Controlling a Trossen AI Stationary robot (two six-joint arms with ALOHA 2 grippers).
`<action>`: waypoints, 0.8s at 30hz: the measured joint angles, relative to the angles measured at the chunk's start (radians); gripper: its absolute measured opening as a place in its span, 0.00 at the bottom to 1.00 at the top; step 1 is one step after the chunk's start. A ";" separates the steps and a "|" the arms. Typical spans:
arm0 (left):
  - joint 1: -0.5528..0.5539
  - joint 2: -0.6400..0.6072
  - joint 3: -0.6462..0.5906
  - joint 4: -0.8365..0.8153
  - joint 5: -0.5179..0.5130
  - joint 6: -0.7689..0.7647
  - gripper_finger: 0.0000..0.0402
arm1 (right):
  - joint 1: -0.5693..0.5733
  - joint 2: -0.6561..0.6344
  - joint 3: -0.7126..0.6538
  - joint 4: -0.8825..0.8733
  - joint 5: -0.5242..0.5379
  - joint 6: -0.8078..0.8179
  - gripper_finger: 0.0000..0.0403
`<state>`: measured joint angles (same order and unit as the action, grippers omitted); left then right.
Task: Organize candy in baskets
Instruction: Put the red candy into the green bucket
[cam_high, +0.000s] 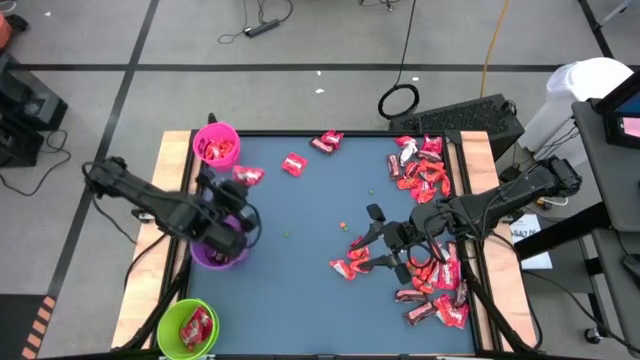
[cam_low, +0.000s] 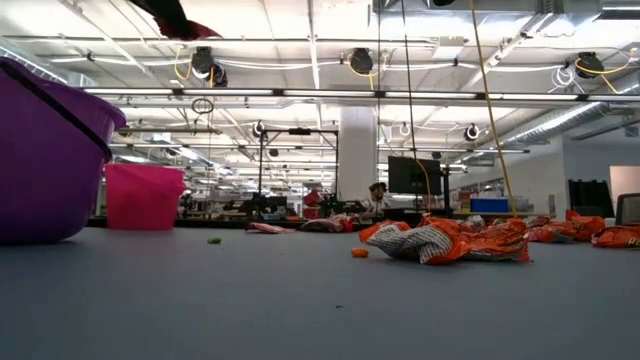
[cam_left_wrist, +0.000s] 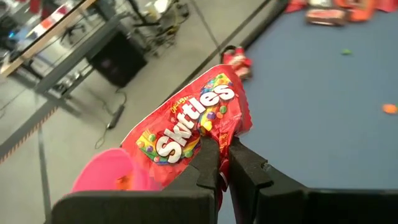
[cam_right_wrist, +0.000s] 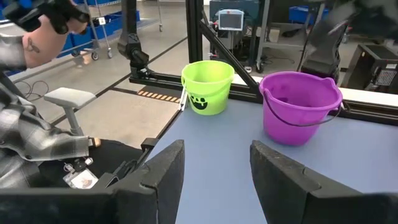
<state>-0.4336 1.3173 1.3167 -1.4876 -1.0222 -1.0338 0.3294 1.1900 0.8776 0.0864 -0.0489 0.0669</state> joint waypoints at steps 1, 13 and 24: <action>0.018 -0.014 0.000 -0.007 0.001 0.003 0.05 | 0.000 0.000 0.000 0.000 0.000 0.000 0.42; 0.288 -0.150 -0.106 -0.017 0.115 0.106 0.05 | 0.000 0.000 0.000 0.000 0.000 0.000 0.42; 0.497 -0.230 -0.242 0.063 0.273 0.246 0.05 | 0.000 0.000 0.000 0.000 0.000 0.000 0.42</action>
<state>0.0635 1.0868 1.0749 -1.4243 -0.7493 -0.7875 0.3293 1.1900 0.8776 0.0860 -0.0486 0.0666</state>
